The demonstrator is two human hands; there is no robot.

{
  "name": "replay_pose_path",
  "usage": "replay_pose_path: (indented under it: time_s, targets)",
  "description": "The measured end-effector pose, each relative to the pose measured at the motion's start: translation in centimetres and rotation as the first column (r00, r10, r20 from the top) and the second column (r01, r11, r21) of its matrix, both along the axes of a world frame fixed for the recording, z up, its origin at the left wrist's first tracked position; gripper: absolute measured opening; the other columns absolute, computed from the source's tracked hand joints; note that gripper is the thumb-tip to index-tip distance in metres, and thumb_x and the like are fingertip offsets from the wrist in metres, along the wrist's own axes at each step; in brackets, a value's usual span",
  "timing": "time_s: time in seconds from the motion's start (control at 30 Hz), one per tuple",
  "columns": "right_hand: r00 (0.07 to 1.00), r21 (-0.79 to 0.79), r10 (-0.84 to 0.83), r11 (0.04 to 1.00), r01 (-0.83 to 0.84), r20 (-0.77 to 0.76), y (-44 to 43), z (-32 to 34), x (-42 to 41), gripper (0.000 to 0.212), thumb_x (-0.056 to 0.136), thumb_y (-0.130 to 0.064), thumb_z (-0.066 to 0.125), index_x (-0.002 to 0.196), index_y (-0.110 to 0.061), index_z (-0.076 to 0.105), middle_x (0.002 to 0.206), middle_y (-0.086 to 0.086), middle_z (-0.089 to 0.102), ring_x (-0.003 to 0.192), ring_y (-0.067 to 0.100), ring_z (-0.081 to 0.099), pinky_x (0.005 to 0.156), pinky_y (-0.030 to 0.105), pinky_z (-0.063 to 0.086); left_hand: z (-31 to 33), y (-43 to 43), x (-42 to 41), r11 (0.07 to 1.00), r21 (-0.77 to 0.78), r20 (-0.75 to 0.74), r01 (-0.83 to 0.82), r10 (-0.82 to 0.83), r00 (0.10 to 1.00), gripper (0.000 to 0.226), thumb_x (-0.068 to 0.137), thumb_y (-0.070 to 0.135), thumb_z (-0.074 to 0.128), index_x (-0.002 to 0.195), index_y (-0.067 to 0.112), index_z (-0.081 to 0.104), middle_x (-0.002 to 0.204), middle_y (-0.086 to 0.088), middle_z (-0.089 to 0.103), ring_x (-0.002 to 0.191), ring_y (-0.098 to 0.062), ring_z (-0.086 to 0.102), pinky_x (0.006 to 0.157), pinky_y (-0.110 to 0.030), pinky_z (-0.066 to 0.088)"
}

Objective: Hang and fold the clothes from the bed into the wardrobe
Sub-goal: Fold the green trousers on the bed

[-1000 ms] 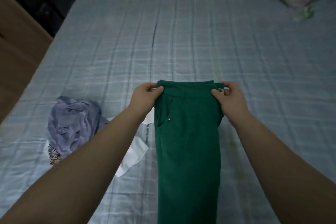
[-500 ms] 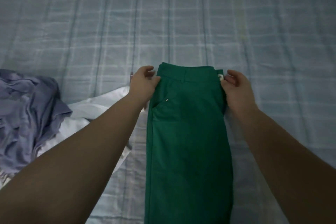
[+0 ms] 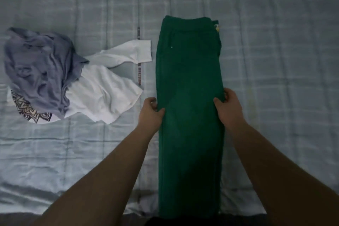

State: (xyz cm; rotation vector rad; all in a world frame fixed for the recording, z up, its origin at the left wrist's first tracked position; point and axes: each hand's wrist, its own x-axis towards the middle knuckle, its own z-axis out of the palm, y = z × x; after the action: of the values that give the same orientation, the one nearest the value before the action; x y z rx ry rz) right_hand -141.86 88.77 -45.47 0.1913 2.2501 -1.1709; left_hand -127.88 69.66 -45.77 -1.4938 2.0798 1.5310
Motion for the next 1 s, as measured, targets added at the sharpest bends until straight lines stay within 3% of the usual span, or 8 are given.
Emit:
replay_pose_path:
  time_s: [0.2,0.3,0.47,0.53,0.67,0.8,0.87,1.0]
  targets:
    - [0.993,0.092,-0.048,0.995,0.038,0.104,5.0,0.9,10.2,0.042,0.095,-0.018,0.060,0.135,-0.011,0.048,0.122,0.005,0.060,0.105,0.021,0.057,0.088,0.030,0.043,0.0,6.3,9.4,0.987,0.135,0.114,0.092,-0.107,0.988,0.042,0.088,0.021,0.071,0.126,0.008,0.056,0.117,-0.009,0.068,0.101,-0.028,0.066,0.092,-0.044,0.055]
    - [0.986,0.138,-0.013,0.990,-0.010,0.166,7.3,0.9,15.5,0.043,0.094,-0.021,0.062,0.134,-0.011,0.048,0.124,0.010,0.062,0.111,0.029,0.059,0.090,0.033,0.045,-0.1,8.2,12.7,0.967,0.230,0.136,0.108,-0.142,0.980,0.040,0.090,0.021,0.069,0.126,0.006,0.060,0.119,-0.009,0.069,0.101,-0.026,0.067,0.092,-0.041,0.056]
    - [0.971,0.167,0.001,0.985,-0.042,0.238,10.2,1.5,21.8,0.047,0.095,-0.022,0.063,0.136,-0.009,0.044,0.123,0.010,0.059,0.102,0.022,0.056,0.083,0.028,0.043,0.5,10.2,16.5,0.833,0.552,0.170,-0.037,-0.069,0.983,0.026,0.096,0.015,0.061,0.121,0.005,0.059,0.106,-0.010,0.071,0.088,-0.025,0.070,0.070,-0.033,0.060]
    - [0.973,0.154,0.037,0.985,-0.074,0.229,11.1,1.7,23.4,0.048,0.093,-0.021,0.066,0.134,-0.007,0.045,0.128,0.013,0.060,0.108,0.027,0.059,0.085,0.029,0.045,1.2,10.5,17.4,0.813,0.582,0.163,-0.002,-0.115,0.980,0.021,0.097,0.013,0.058,0.118,0.011,0.057,0.101,-0.006,0.070,0.086,-0.021,0.069,0.065,-0.031,0.060]
    - [0.972,0.160,0.143,0.972,-0.173,0.184,12.0,2.9,24.7,0.051,0.090,-0.014,0.069,0.134,-0.006,0.046,0.127,0.014,0.060,0.113,0.029,0.058,0.085,0.026,0.043,2.2,10.3,18.8,0.765,0.642,0.241,0.051,-0.265,0.934,0.022,0.096,0.013,0.056,0.117,0.020,0.060,0.095,-0.005,0.072,0.082,-0.023,0.068,0.086,-0.045,0.058]
    - [0.968,0.162,0.182,0.964,-0.211,0.172,12.6,3.5,24.9,0.041,0.091,-0.012,0.063,0.130,-0.005,0.053,0.124,0.014,0.062,0.108,0.027,0.060,0.090,0.033,0.048,3.1,10.7,20.5,0.754,0.654,0.216,0.054,-0.256,0.942,0.019,0.099,0.015,0.055,0.117,0.014,0.061,0.083,-0.003,0.071,0.069,-0.017,0.064,0.062,-0.030,0.059]
    - [0.967,0.178,0.181,0.961,-0.213,0.177,12.9,3.8,25.0,0.036,0.094,-0.013,0.058,0.129,-0.005,0.055,0.123,0.014,0.063,0.108,0.029,0.059,0.089,0.032,0.046,3.3,11.0,21.3,0.788,0.611,0.198,0.078,-0.248,0.949,0.024,0.100,0.026,0.057,0.115,0.007,0.062,0.082,-0.008,0.064,0.060,-0.014,0.055,0.049,-0.022,0.043]
    - [0.970,0.181,0.144,0.967,-0.180,0.197,13.5,3.7,25.6,0.032,0.096,-0.013,0.049,0.126,-0.007,0.057,0.122,0.018,0.064,0.109,0.035,0.060,0.096,0.040,0.048,3.4,11.9,23.0,0.825,0.564,0.130,0.032,-0.127,0.983,0.031,0.103,0.029,0.051,0.121,0.006,0.060,0.112,-0.010,0.068,0.087,-0.016,0.065,0.057,-0.022,0.053]
